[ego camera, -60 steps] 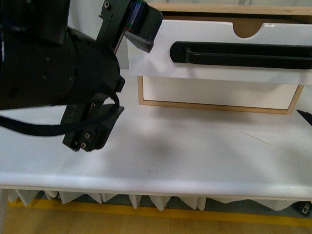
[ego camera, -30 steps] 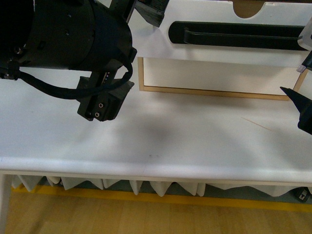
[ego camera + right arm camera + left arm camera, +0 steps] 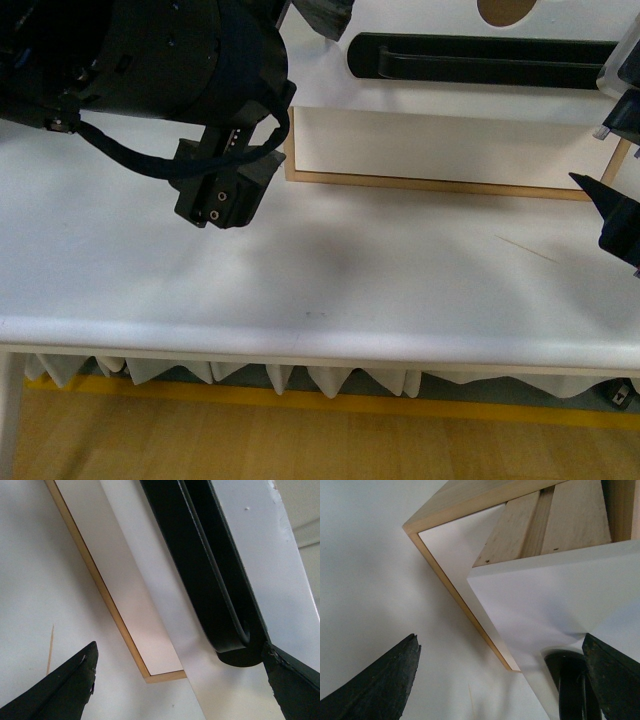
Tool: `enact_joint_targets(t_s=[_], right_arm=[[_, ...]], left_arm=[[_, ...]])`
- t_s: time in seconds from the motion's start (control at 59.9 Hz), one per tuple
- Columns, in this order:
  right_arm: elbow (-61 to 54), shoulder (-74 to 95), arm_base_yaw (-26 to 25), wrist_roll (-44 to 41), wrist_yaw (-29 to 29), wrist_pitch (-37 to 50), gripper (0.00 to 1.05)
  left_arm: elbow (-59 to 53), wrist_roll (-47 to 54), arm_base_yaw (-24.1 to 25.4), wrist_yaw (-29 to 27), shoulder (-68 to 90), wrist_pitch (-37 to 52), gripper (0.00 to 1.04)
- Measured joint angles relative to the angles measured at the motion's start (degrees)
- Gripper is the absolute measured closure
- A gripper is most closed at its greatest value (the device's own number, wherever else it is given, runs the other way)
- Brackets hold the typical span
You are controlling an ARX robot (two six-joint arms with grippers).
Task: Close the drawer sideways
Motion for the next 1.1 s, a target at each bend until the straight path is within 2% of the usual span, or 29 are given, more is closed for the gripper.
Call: enact_joint_targets(t_s=[1.102], right_arm=[[16.4,14.0,-3.8,0.5,-2.3,-1.9,0.09]], left_arm=[[13.4,0.2,1.1,3.1,10.8,-2.9,0.06]])
